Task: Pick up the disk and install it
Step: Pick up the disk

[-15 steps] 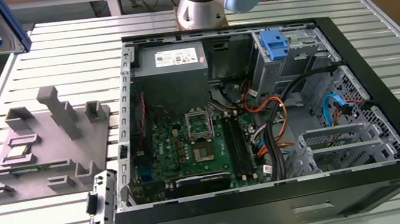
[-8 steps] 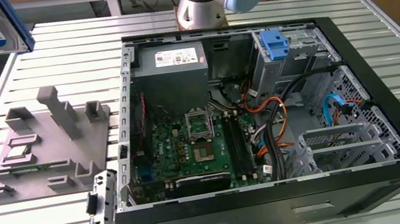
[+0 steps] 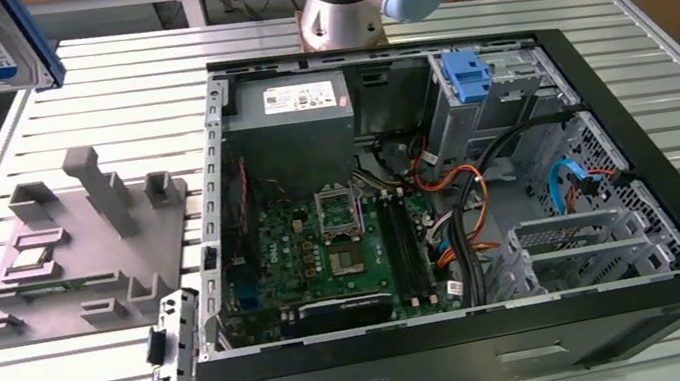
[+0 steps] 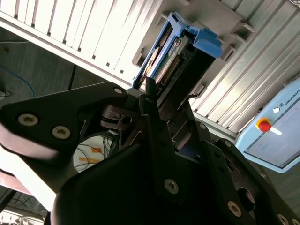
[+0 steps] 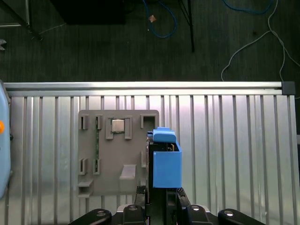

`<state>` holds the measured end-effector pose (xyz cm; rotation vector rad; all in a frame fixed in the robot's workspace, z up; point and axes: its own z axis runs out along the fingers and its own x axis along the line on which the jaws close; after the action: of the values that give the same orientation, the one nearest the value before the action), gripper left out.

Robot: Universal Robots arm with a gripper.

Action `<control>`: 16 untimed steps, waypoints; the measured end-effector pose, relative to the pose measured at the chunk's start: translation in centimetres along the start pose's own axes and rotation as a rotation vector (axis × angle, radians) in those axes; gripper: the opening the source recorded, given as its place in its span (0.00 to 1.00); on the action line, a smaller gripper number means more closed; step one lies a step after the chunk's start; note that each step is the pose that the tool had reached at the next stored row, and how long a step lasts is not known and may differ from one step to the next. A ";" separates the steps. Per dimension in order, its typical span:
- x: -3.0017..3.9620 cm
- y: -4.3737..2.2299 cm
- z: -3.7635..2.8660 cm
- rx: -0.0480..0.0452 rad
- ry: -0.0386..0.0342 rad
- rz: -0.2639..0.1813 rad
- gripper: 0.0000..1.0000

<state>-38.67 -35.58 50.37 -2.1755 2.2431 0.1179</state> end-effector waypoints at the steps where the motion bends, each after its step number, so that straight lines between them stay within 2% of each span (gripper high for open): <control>1: 0.00 -0.07 -0.01 0.0000 0.0000 0.000 0.35; 16: -0.03 -0.98 -0.04 0.0001 -0.0001 0.000 0.35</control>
<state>-37.68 -35.58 50.37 -2.1754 2.2430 0.1179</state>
